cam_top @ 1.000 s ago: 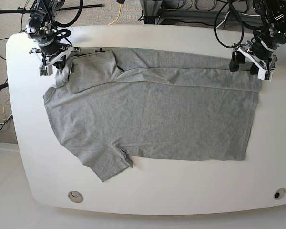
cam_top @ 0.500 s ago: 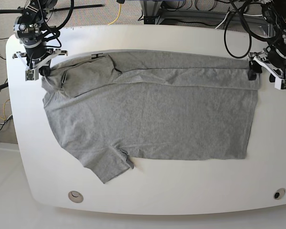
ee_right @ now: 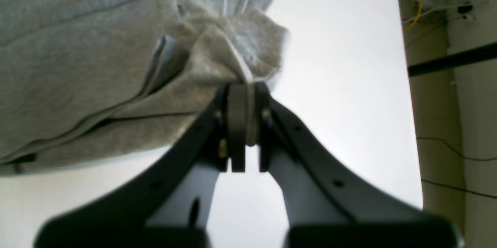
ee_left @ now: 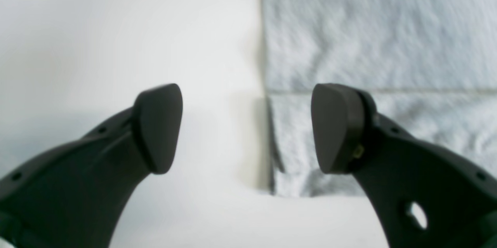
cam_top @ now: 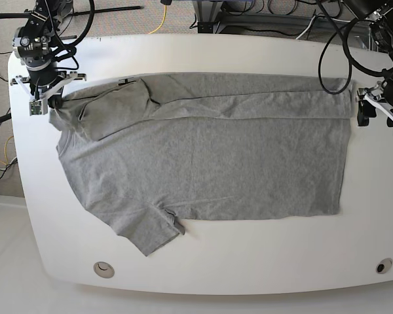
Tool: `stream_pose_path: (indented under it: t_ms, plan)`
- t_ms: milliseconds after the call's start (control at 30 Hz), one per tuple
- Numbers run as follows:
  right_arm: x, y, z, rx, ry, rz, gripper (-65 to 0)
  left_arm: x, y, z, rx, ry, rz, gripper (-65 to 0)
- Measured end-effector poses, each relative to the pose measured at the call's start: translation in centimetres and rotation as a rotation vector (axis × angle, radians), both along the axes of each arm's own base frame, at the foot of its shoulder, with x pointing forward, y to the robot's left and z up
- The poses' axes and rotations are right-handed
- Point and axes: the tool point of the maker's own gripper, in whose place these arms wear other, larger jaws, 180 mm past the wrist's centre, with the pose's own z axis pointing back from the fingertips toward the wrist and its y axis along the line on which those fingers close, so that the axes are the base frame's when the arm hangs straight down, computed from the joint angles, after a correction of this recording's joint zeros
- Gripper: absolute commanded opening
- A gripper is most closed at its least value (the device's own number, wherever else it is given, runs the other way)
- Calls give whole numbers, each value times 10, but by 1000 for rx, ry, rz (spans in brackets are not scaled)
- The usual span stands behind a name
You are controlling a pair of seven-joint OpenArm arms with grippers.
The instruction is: Fold the T-shirt properly
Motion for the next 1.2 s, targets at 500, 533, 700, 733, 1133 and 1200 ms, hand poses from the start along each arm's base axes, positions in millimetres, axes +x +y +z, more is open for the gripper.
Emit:
stream_pose_path:
  t_ms: [500, 533, 700, 733, 1133, 1200]
  plan:
    - [-28, 0, -30, 36, 129, -27, -496, -5, -1, -5, -2, 24, 3, -171]
    - [-28, 0, -31, 37, 129, -28, -452, -5, -1, -5, -2, 24, 3, -171]
    - [-28, -1, -30, 37, 127, -31, -285, -5, -1, -6, -2, 25, 1, -171]
    - [-28, -1, -30, 37, 127, -31, -280, -4, -3, -6, -2, 27, -4, -171]
    - [-42, -23, -24, 17, 121, -99, -280, -2, -12, -10, -8, 38, -33, -171]
    - [-41, -26, -22, 12, 115, -108, -280, -2, -12, -10, -8, 38, -33, -171]
